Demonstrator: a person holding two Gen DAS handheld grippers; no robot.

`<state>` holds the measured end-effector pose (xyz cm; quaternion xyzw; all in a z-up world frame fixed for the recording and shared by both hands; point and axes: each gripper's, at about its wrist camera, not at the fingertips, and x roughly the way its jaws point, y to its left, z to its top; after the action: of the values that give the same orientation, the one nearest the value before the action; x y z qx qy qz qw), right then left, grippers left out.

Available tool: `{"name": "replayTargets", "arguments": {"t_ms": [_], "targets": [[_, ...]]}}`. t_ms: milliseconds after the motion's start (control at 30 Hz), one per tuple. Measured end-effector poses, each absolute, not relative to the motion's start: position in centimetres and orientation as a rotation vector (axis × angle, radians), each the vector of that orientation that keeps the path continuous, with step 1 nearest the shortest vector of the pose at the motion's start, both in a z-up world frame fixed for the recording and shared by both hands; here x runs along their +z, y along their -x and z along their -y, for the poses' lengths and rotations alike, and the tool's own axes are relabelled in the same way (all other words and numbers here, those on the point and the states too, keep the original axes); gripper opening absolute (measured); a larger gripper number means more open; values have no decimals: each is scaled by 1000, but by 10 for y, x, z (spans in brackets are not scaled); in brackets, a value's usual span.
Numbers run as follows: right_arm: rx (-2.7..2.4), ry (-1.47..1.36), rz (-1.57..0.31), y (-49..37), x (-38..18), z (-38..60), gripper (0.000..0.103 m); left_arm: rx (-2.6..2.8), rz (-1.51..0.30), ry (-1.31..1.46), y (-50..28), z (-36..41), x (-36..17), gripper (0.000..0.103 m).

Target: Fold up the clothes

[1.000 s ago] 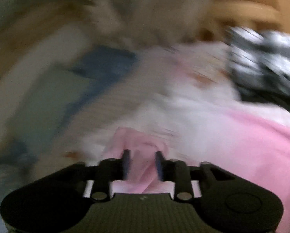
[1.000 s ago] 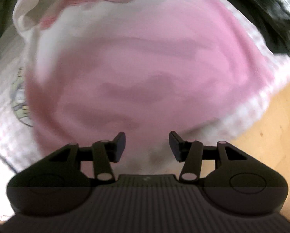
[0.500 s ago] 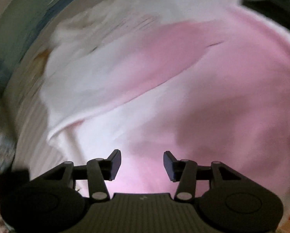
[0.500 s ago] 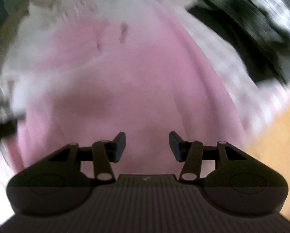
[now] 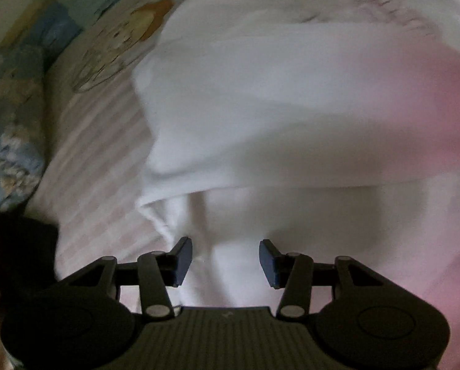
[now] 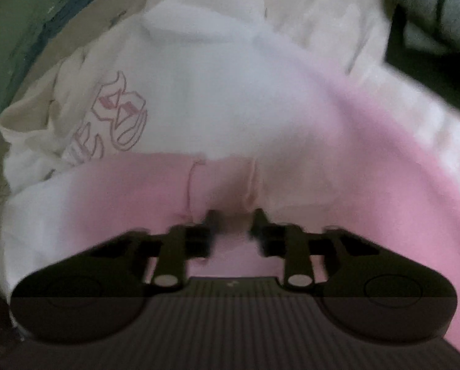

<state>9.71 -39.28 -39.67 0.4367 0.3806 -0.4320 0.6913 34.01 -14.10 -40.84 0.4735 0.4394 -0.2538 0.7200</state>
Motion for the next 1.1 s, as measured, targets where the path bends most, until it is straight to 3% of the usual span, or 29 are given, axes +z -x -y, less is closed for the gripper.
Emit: {"name": "replayTargets", "arguments": {"t_ms": [133,300,500,767,900,967,1100], "targets": [[-1110,-966,-806,-69,-376,397,6,-481,-1008,-1030,-365,120,-416,53],[-1119,-949,-902,-56,-392,399,9,-526,-978,-1085,-371,119,-409,53],[-896,-666,-839,-98,-348,361,10,-581,-941,-970,-349,114,-365,52],[-872,-552,-1139,-133,-406,358,17,-625,-999,-927,-314,128,-352,53],[-791,-509,-1145,-120,-384,349,22,-649,-1029,-961,-292,128,-359,54],[-752,-512,-1094,-112,-367,352,29,-646,-1051,-970,-278,131,-362,54],[-783,-461,-986,-103,-339,398,62,-625,-1085,-983,-249,146,-365,54]]}}
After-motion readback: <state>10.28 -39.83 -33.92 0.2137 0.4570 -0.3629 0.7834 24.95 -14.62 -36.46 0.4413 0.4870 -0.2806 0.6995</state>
